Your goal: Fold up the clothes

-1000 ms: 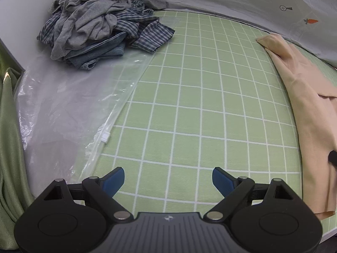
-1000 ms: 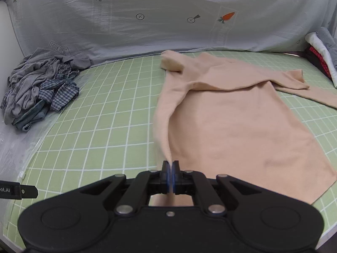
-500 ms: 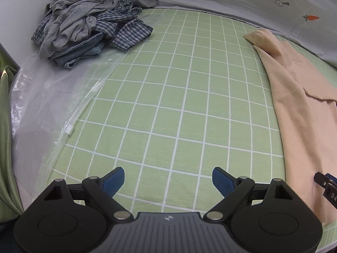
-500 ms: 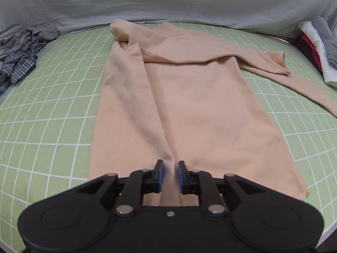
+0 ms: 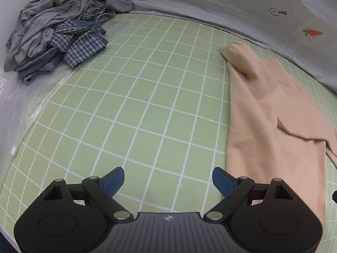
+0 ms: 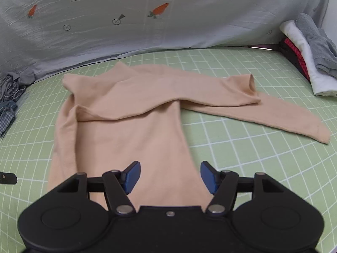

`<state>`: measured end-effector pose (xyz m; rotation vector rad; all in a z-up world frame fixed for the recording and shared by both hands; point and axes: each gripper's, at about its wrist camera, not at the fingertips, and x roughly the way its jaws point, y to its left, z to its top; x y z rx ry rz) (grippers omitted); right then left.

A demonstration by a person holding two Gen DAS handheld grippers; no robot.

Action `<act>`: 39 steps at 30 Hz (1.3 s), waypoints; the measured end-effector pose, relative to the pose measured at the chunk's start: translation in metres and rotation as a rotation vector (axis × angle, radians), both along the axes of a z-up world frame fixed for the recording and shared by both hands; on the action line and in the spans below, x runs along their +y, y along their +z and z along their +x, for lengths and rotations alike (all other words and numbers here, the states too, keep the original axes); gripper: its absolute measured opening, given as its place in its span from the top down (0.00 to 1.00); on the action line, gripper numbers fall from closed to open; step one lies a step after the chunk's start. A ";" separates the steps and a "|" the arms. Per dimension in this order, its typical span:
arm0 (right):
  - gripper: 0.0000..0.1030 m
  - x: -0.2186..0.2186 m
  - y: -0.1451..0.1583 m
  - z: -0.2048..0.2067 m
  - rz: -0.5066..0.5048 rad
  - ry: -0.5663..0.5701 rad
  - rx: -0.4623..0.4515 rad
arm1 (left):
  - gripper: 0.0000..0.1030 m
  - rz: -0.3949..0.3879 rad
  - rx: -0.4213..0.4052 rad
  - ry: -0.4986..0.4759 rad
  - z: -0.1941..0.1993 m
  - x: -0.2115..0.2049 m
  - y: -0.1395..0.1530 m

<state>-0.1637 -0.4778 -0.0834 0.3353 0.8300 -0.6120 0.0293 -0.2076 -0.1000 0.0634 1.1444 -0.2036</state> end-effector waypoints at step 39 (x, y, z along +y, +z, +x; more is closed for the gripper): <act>0.98 -0.232 -0.010 0.049 -0.070 -0.194 -0.112 | 0.91 -0.206 -0.192 -0.145 0.211 -0.117 0.003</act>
